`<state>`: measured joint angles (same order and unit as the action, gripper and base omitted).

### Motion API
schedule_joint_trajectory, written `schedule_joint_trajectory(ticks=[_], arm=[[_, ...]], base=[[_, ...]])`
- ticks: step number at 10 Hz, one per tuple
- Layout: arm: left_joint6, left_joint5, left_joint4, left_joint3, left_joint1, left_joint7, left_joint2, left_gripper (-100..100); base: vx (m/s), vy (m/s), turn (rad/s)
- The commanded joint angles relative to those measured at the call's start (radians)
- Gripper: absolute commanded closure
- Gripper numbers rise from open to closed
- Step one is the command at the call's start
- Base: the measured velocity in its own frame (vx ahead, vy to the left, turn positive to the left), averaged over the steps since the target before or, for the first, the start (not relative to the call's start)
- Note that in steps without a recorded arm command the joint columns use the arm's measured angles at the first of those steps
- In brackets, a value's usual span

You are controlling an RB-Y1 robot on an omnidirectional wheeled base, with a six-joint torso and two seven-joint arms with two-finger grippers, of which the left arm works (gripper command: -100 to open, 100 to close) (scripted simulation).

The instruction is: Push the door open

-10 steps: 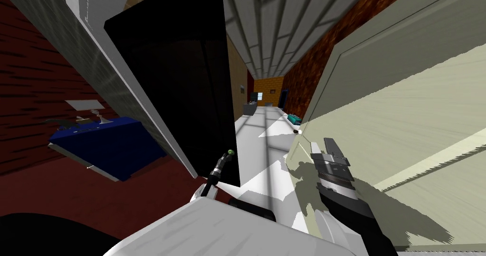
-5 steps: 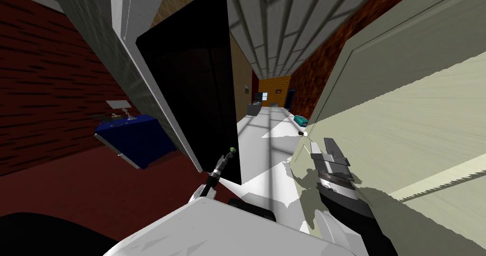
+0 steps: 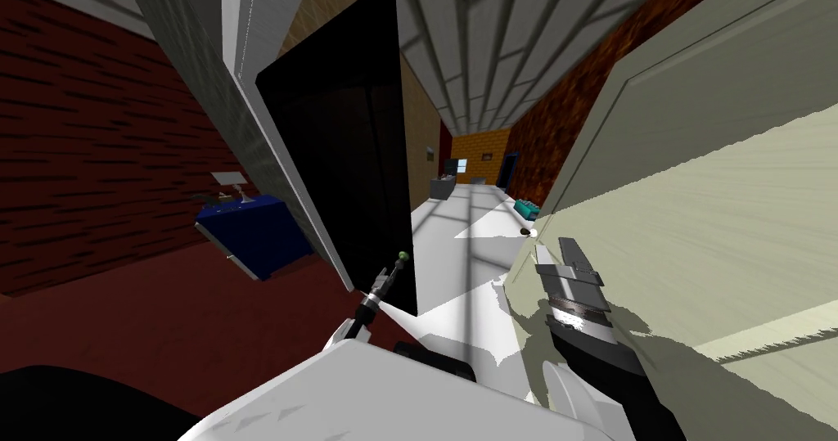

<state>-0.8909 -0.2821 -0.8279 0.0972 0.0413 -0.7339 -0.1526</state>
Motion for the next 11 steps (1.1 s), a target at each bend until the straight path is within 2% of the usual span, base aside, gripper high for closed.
schedule_joint_trajectory(ticks=[1,2,3,4,6,7,11], arm=[[-0.007,-0.041,-0.003,0.003,0.006,-0.050,-0.003,-100],[-0.007,-0.041,-0.003,0.003,0.006,-0.068,-0.003,-100],[-0.011,-0.068,-0.006,0.005,0.011,-0.103,-0.005,-100],[-0.011,-0.068,-0.006,0.005,0.011,-0.107,-0.005,-100],[-0.018,-0.119,-0.013,0.009,0.021,-0.172,-0.008,-100],[-0.018,-0.119,-0.013,0.009,0.021,-0.177,-0.008,-100],[-0.029,-0.200,-0.022,0.015,0.038,-0.274,-0.012,-100]], base=[[-0.030,-0.045,0.142],[-0.026,-0.041,0.102],[-0.024,-0.033,0.114],[-0.016,-0.026,0.047],[-0.023,-0.034,0.143],[-0.022,-0.034,0.054],[-0.028,-0.037,0.134]])
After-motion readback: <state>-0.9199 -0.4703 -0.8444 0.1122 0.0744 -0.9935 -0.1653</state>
